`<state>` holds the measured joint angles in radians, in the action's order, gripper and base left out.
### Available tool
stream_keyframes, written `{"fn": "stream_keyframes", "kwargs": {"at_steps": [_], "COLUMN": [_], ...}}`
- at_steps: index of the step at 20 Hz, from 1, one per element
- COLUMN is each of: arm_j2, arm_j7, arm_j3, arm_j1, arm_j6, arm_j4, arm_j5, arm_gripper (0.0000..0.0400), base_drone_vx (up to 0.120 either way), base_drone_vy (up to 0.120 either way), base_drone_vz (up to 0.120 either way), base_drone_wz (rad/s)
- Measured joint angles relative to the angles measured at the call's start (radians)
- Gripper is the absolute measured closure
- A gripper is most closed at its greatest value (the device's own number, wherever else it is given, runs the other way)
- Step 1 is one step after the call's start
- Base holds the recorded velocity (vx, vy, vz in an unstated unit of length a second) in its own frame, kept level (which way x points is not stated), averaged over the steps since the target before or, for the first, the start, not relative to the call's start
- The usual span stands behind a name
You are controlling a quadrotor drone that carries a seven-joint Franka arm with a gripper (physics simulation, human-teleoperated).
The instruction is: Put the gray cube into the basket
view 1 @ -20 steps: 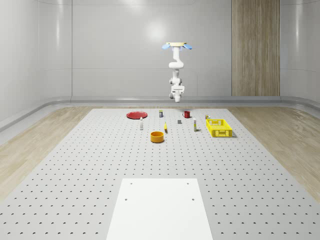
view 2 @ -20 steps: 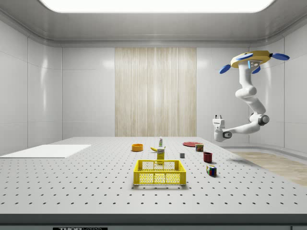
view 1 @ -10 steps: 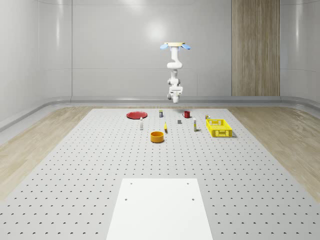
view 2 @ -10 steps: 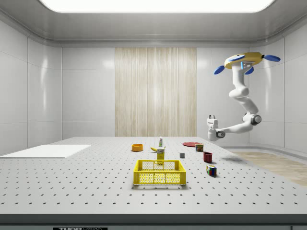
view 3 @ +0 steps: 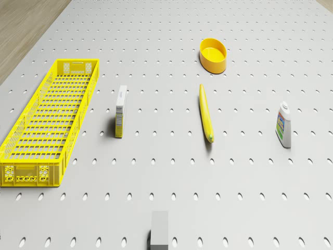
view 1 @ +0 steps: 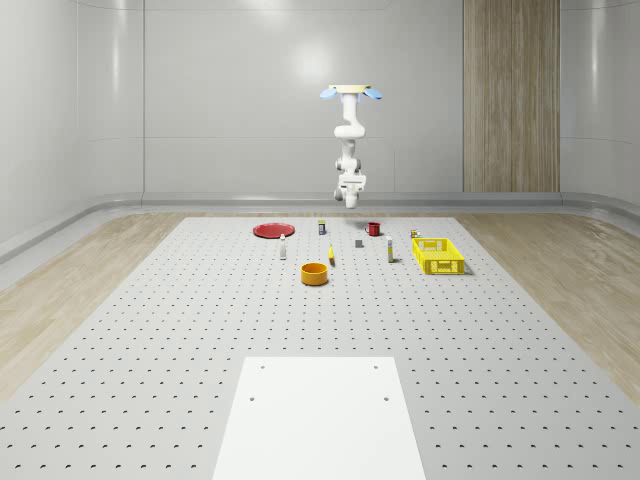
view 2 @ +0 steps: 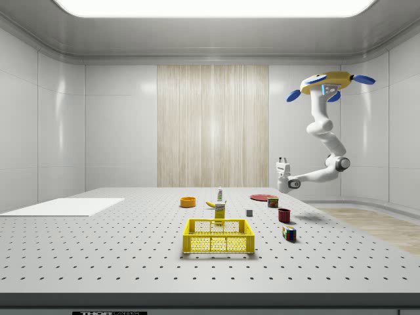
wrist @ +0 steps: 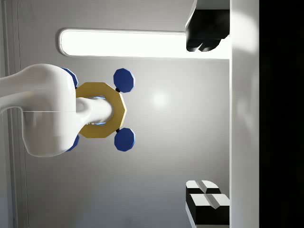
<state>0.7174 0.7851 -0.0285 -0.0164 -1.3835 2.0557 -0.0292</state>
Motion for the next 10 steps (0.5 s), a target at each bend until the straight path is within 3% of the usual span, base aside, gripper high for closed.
{"fn": "stream_keyframes", "kwargs": {"at_steps": [7, 10], "arm_j2": [0.005, 0.008], "arm_j7": [0.01, 0.019], "arm_j3": [-0.053, -0.102], "arm_j1": [-0.016, -0.032], "arm_j6": [-0.006, -0.01], "arm_j4": [0.008, 0.017], "arm_j5": [-0.074, -0.144], "arm_gripper": [0.0, 0.0], "base_drone_vx": [0.12, 0.12], "base_drone_vy": [0.0, 0.0], "base_drone_vz": [0.0, -0.12], "base_drone_wz": [0.0, 0.0]}}
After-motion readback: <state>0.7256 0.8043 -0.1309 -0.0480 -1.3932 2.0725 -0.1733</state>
